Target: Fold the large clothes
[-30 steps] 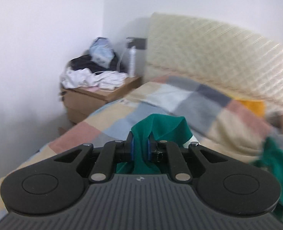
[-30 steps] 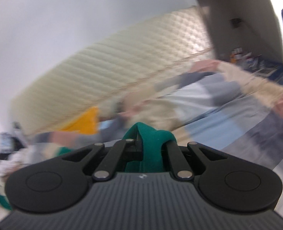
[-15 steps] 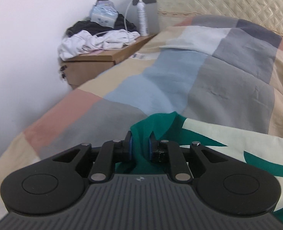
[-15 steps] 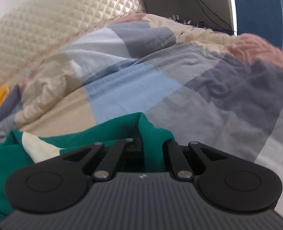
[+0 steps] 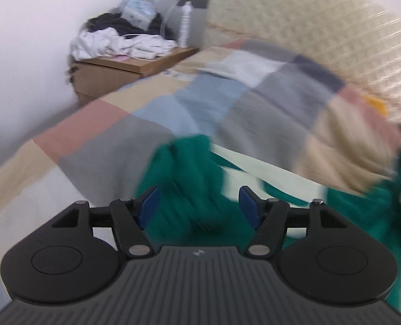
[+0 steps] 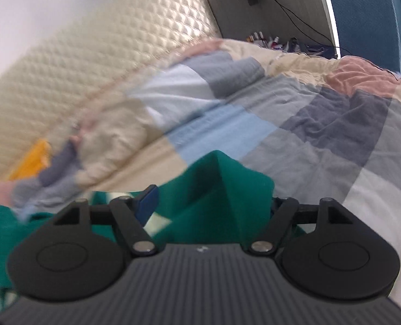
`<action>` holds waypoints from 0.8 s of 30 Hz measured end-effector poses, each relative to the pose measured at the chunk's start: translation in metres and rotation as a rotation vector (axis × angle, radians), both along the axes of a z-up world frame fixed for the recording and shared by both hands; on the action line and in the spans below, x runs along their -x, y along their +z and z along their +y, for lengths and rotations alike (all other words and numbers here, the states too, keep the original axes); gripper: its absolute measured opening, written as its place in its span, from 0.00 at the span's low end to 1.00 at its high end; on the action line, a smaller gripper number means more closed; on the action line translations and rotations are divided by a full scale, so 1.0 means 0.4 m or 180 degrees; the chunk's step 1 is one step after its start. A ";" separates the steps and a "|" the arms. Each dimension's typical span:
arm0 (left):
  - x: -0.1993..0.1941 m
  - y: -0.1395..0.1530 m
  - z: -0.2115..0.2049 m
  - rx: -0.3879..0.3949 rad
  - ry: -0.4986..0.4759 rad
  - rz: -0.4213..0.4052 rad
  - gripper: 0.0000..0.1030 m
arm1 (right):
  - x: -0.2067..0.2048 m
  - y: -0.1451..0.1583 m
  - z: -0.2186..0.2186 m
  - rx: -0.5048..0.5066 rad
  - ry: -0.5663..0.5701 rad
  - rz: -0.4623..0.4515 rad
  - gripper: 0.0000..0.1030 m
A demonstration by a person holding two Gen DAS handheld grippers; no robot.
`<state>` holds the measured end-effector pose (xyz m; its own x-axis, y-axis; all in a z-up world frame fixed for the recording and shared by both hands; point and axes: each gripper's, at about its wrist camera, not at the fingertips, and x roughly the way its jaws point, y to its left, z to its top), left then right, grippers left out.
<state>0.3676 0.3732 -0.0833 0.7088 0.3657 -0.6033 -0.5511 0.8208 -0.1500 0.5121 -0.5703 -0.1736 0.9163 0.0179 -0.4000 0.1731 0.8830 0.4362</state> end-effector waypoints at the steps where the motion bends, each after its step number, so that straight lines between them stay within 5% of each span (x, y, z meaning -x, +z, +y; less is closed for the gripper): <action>1: 0.032 0.011 -0.030 0.0063 -0.0063 -0.0056 0.67 | 0.030 0.014 0.011 -0.0074 0.0033 -0.0024 0.72; 6: 0.178 0.045 -0.201 0.0143 -0.0416 -0.0140 0.67 | 0.183 0.056 0.085 -0.0226 0.0183 -0.0154 0.75; 17: 0.446 0.034 -0.463 0.0904 -0.0747 -0.0107 0.67 | 0.491 0.155 0.292 0.0020 0.0969 -0.0362 0.74; 24: 0.516 -0.014 -0.561 0.0934 -0.0905 0.0188 0.67 | 0.630 0.125 0.455 0.0142 0.1681 -0.0382 0.74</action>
